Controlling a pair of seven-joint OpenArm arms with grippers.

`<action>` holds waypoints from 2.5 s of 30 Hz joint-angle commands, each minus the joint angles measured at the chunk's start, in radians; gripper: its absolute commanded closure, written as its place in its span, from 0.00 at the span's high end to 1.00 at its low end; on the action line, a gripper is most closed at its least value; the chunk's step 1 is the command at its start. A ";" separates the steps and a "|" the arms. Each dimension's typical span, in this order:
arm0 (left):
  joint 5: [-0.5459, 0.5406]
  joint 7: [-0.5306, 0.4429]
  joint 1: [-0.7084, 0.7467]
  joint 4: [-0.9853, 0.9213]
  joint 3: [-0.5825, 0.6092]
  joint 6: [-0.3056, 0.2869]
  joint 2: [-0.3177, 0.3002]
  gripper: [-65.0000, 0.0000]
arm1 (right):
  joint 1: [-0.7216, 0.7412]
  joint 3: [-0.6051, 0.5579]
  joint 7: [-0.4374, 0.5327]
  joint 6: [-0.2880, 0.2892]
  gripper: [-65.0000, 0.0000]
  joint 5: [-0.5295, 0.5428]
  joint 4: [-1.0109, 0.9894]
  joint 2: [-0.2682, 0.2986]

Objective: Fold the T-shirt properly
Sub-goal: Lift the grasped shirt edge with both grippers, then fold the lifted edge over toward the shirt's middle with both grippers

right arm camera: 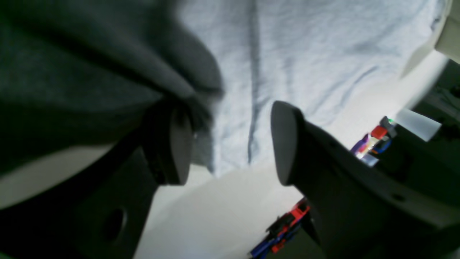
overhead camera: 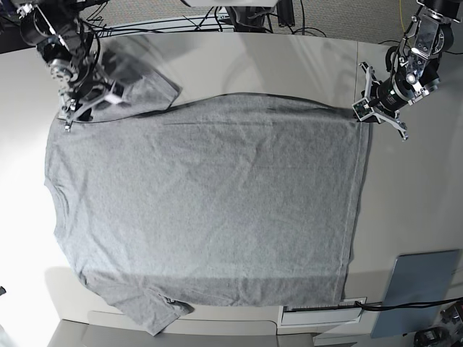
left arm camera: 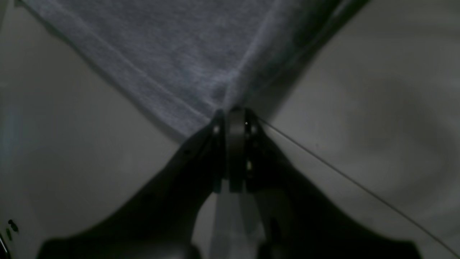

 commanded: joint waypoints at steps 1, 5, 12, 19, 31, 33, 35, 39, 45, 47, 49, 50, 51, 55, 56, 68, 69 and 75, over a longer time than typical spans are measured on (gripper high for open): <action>0.032 0.065 0.015 -0.011 0.008 -0.042 -0.005 0.00 | -0.018 -0.021 0.018 0.110 0.56 0.113 -0.058 -0.018; 0.032 0.066 0.015 -0.011 0.008 -0.042 -0.005 0.00 | -0.012 -0.021 0.015 0.134 0.44 0.140 -0.060 -0.028; 0.031 0.064 0.015 -0.011 0.008 -0.042 -0.005 0.00 | -0.013 -0.021 -0.095 0.124 0.04 0.159 -0.053 -0.030; -0.067 0.074 0.021 0.001 0.008 -0.081 -0.031 0.00 | -0.064 -0.019 -0.162 0.021 0.01 0.180 0.111 0.012; -0.232 0.206 0.175 0.150 0.005 -0.064 -0.122 0.00 | -0.304 0.172 -0.180 0.005 0.00 0.180 0.273 0.037; -0.232 0.238 0.199 0.172 0.005 -0.064 -0.127 0.00 | -0.352 0.217 -0.181 0.006 0.00 0.180 0.304 0.037; -0.232 0.259 0.222 0.197 0.003 -0.064 -0.130 0.00 | -0.400 0.259 -0.181 0.006 0.00 0.180 0.333 0.037; -0.232 0.303 0.272 0.254 -0.009 -0.064 -0.144 0.00 | -0.484 0.325 -0.187 0.006 0.00 0.180 0.367 0.037; -0.291 0.309 0.383 0.328 -0.131 -0.077 -0.147 0.00 | -0.567 0.367 -0.187 0.006 0.00 0.180 0.367 0.037; -0.347 0.309 0.420 0.348 -0.194 -0.104 -0.146 0.00 | -0.578 0.367 -0.185 0.006 0.00 0.174 0.367 0.037; -0.389 0.309 0.447 0.362 -0.250 -0.129 -0.146 0.00 | -0.578 0.367 -0.186 0.006 0.00 0.173 0.367 0.037; -0.404 0.309 0.458 0.367 -0.272 -0.129 -0.146 0.00 | -0.577 0.367 -0.186 0.006 0.00 0.172 0.367 0.037; -0.416 0.307 0.465 0.370 -0.290 -0.128 -0.146 0.00 | -0.577 0.367 -0.185 0.006 0.00 0.172 0.367 0.037; -0.426 0.306 0.466 0.370 -0.320 -0.128 -0.146 0.00 | -0.578 0.367 -0.191 0.005 0.00 0.137 0.367 0.037; -0.426 0.306 0.466 0.370 -0.321 -0.128 -0.146 0.00 | -0.578 0.367 -0.191 0.004 0.00 0.131 0.367 0.037; -0.426 0.286 0.460 0.370 -0.321 -0.032 -0.145 0.00 | -0.475 0.373 -0.186 -0.138 0.00 0.026 0.367 0.037; -0.422 0.286 0.455 0.370 -0.321 -0.003 -0.143 0.00 | -0.457 0.373 -0.183 -0.138 0.00 0.031 0.367 0.037; -0.408 0.287 0.363 0.364 -0.321 0.033 -0.090 0.00 | -0.349 0.373 -0.142 -0.136 0.00 0.103 0.364 0.037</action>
